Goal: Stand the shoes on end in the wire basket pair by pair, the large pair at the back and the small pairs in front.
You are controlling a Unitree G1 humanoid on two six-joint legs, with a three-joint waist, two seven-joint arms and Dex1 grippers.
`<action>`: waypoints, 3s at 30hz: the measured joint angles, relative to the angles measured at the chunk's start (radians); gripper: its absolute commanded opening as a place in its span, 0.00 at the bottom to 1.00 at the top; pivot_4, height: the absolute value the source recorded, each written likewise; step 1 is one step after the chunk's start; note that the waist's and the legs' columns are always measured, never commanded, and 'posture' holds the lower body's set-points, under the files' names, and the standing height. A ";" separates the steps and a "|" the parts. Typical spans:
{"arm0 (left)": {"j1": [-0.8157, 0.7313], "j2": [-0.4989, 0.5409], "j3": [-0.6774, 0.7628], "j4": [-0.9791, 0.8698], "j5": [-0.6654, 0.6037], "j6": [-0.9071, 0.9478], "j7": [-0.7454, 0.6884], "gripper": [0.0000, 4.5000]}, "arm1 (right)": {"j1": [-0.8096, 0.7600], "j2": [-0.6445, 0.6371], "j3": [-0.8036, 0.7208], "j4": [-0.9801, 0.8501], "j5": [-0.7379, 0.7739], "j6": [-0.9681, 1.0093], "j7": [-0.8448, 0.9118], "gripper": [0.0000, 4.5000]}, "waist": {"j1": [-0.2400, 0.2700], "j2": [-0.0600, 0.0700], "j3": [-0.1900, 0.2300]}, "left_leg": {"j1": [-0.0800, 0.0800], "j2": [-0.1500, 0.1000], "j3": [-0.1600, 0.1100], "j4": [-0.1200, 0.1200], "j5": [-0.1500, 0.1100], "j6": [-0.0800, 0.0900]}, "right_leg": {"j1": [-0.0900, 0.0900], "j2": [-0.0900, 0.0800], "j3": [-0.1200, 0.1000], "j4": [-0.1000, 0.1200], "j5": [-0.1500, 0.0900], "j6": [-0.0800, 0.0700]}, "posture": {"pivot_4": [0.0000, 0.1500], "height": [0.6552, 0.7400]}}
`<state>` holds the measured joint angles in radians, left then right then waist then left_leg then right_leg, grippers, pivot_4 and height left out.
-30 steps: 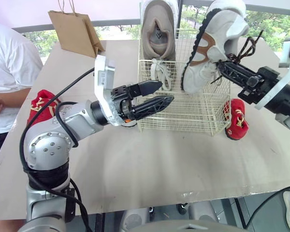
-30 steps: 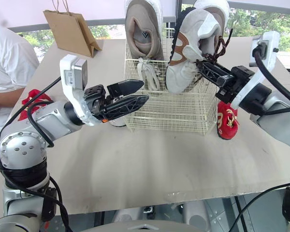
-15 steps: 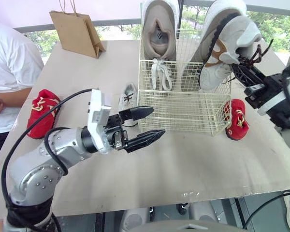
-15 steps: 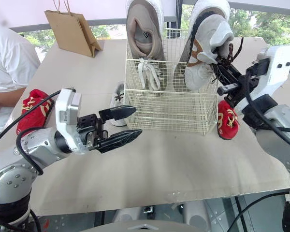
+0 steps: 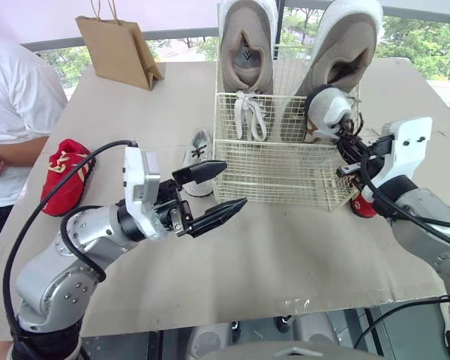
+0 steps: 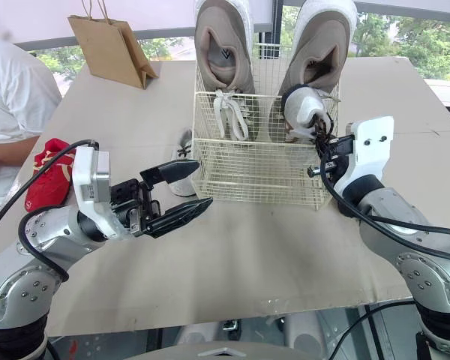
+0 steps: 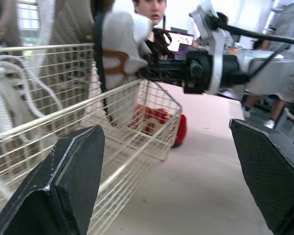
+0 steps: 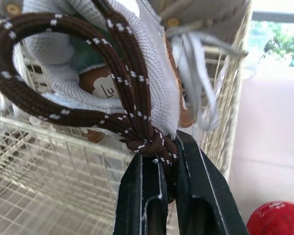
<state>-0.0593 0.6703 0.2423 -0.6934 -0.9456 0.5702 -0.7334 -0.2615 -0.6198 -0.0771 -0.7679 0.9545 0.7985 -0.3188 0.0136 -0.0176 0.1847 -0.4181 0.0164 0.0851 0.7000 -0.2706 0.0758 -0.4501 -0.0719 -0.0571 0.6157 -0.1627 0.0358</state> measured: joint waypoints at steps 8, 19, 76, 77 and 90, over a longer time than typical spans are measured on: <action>0.016 -0.037 0.030 0.063 0.016 -0.016 0.063 1.00 | 0.008 0.023 -0.091 0.003 0.167 0.050 0.030 0.48 | 0.000 0.000 0.000 | 0.000 0.000 0.000 0.000 -0.002 0.003 | 0.000 0.000 0.000 0.000 0.000 0.000 | 1.00 1.00; -0.156 0.199 0.118 0.550 -0.077 0.337 0.123 1.00 | 0.215 -0.343 -0.390 -0.083 0.239 -0.016 0.689 0.77 | 0.002 0.001 0.000 | 0.000 0.001 -0.003 -0.001 0.000 0.008 | 0.001 0.002 -0.003 -0.003 0.000 0.000 | 1.00 1.00; -0.515 -0.439 -0.268 0.788 0.982 -1.153 0.306 0.01 | 0.366 -0.301 -0.460 -0.164 0.109 -0.207 0.895 0.77 | 0.031 -0.003 -0.002 | -0.006 -0.005 -0.010 0.004 0.001 0.011 | 0.005 -0.004 -0.010 -0.006 0.007 -0.003 | 1.00 1.00; -0.522 -0.446 -0.276 0.833 1.008 -1.192 0.327 0.01 | 0.379 -0.302 -0.474 -0.171 0.118 -0.204 0.877 0.77 | 0.031 -0.003 -0.002 | -0.006 -0.005 -0.010 0.004 0.001 0.011 | 0.005 -0.004 -0.010 -0.006 0.008 -0.001 | 1.00 1.00; -0.371 -0.384 -0.323 0.746 0.932 -1.066 0.287 0.57 | 0.443 -0.318 -0.530 -0.205 0.178 -0.192 0.811 0.77 | 0.026 -0.001 -0.008 | 0.004 -0.003 -0.010 0.004 0.000 0.011 | 0.014 -0.009 -0.010 -0.007 0.004 0.002 | 1.00 1.00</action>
<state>-0.4305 0.2866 -0.0810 0.0530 -0.0138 -0.4954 -0.4462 0.1813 -0.9379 -0.6073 -0.9728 1.1328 0.6061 0.4922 0.0394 -0.0186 0.1765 -0.4138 0.0134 0.0754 0.7039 -0.2706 0.0866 -0.4361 -0.0805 -0.0670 0.6089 -0.1586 0.0378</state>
